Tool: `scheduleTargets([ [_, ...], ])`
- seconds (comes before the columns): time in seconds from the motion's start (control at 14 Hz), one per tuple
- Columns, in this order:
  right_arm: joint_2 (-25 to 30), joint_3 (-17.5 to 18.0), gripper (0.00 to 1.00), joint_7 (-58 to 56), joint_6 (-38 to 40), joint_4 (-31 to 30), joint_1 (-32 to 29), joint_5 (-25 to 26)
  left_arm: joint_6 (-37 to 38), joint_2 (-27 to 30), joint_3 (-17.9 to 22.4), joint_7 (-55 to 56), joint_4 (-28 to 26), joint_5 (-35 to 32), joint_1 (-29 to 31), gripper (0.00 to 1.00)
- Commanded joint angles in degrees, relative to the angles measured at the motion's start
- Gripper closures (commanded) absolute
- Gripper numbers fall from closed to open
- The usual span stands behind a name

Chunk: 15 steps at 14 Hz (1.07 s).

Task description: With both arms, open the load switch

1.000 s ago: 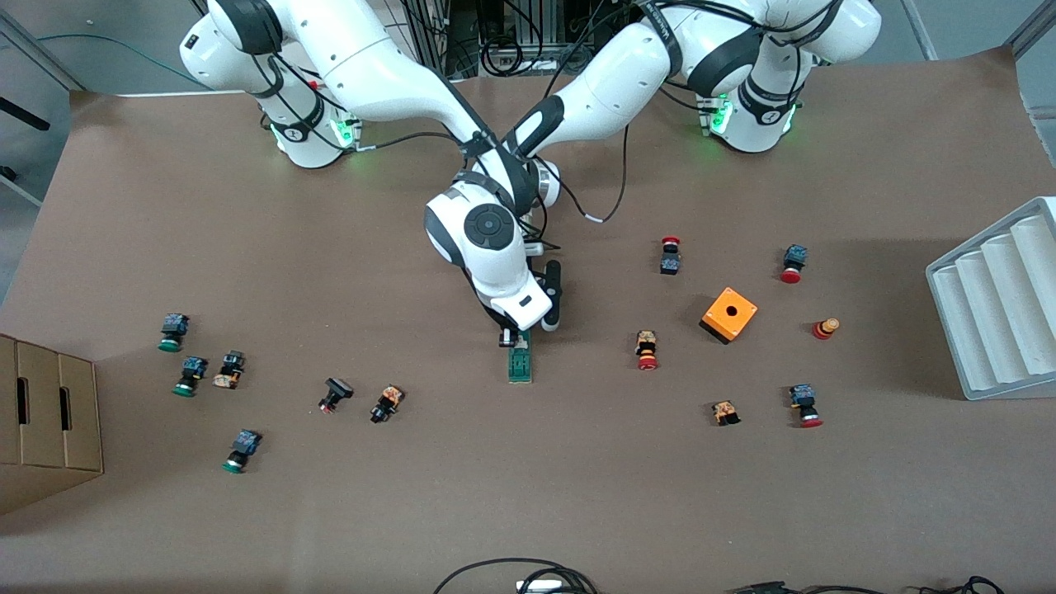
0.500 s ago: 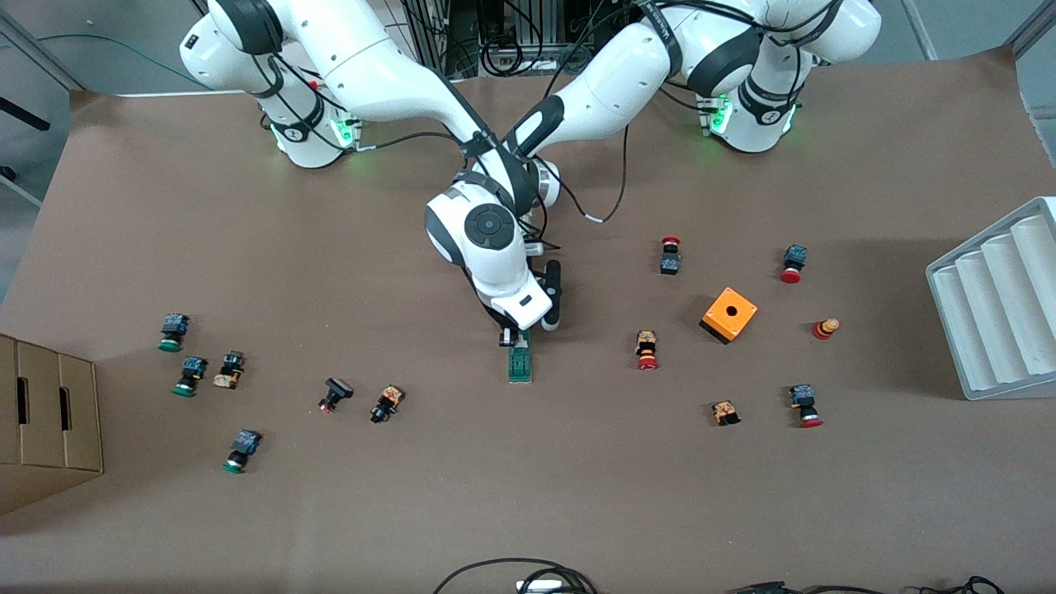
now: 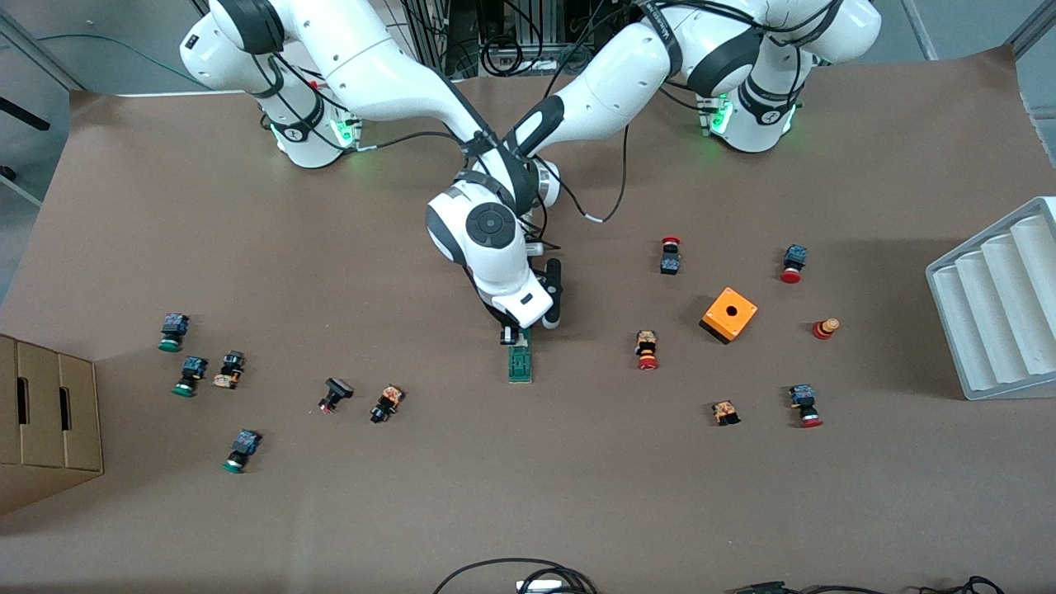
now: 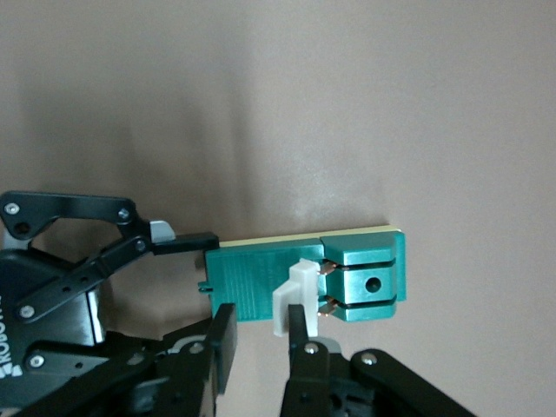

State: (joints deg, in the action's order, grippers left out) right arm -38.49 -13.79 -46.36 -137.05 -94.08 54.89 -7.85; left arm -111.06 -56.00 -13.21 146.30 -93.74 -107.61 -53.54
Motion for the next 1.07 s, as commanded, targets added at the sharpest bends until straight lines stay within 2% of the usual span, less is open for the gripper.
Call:
scheduleTargets([
  [0.0, 0.35, -0.10, 0.70, 0.57, -1.46, -1.72, 0.83, 0.03, -0.73, -1.39, 0.55, 1.62, 0.57, -0.32, 0.01, 0.42],
  [1.0, -0.70, -0.18, 0.70, 0.66, -3.04, -1.81, 1.18, 0.21, -0.73, -1.39, 0.55, 1.62, 0.66, -0.32, 0.01, 0.42],
])
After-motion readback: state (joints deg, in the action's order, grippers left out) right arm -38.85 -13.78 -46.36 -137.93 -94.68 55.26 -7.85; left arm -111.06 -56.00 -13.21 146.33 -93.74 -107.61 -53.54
